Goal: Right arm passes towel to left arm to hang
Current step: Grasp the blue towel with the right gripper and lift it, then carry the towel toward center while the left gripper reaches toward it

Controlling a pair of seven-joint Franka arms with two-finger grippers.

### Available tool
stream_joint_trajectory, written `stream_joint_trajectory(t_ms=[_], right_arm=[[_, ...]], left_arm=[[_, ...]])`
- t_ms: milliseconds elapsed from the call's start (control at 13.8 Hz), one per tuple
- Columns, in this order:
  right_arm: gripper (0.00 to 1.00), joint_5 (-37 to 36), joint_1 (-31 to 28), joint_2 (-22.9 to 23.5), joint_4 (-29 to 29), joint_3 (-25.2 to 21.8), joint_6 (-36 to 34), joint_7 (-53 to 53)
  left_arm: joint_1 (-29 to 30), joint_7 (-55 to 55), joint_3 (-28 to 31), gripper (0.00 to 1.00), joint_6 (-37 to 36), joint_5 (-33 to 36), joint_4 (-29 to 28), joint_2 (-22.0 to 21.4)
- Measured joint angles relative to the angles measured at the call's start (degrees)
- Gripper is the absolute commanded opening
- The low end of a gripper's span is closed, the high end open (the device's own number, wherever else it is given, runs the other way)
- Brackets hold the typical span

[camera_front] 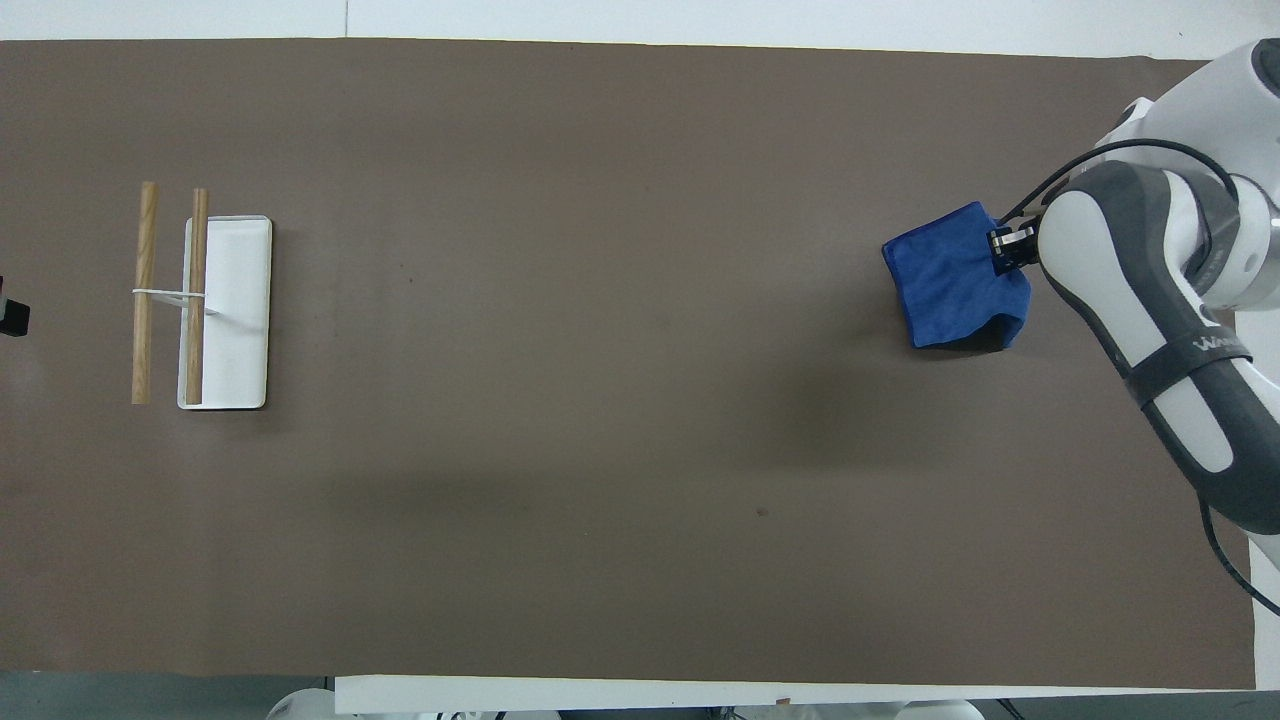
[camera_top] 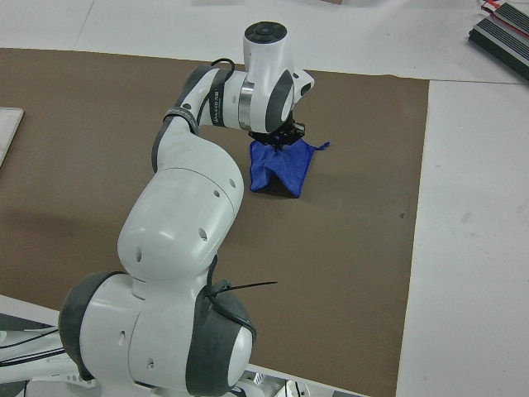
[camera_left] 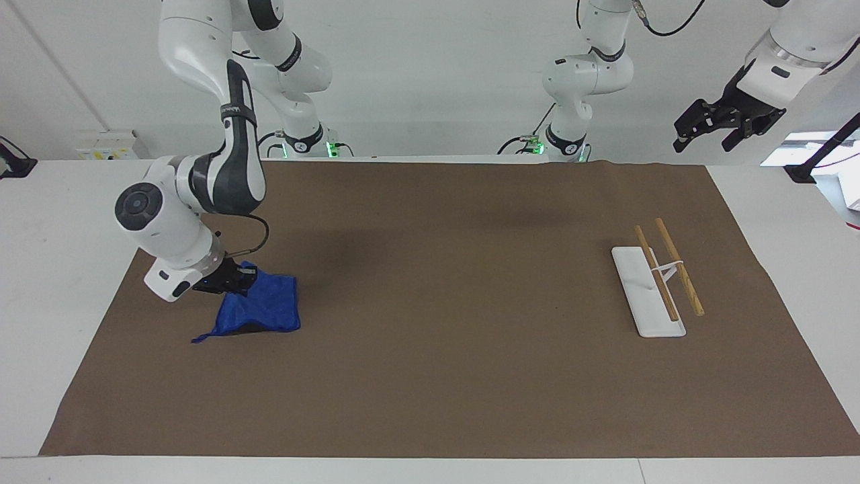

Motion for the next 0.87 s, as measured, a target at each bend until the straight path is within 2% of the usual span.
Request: stream_joint_trajectory(t_ms=[217, 433, 650, 867], right_arm=[[0.0, 8.53, 3.02, -0.33, 4.53, 0.37, -7.34, 8.65], [0.01, 22.48, 4.23, -0.43, 5.85, 0.77, -11.52, 21.53], [0.01, 35.96, 4.49, -0.51, 5.89, 0.88, -13.55, 33.91], [0.01, 45.94, 8.11, -0.57, 5.43, 1.18, -13.24, 44.56]], left_arm=[[0.0, -0.02, 0.03, 1.0, -0.97, 0.01, -0.53, -0.07], [0.03, -0.03, 0.13, 1.0, -1.34, 0.01, -1.08, -0.16], [0.11, -0.03, 0.27, 1.0, -1.43, 0.01, -1.1, -0.86], [0.11, -1.59, 0.17, 1.0, -1.44, 0.0, -1.06, -3.28]])
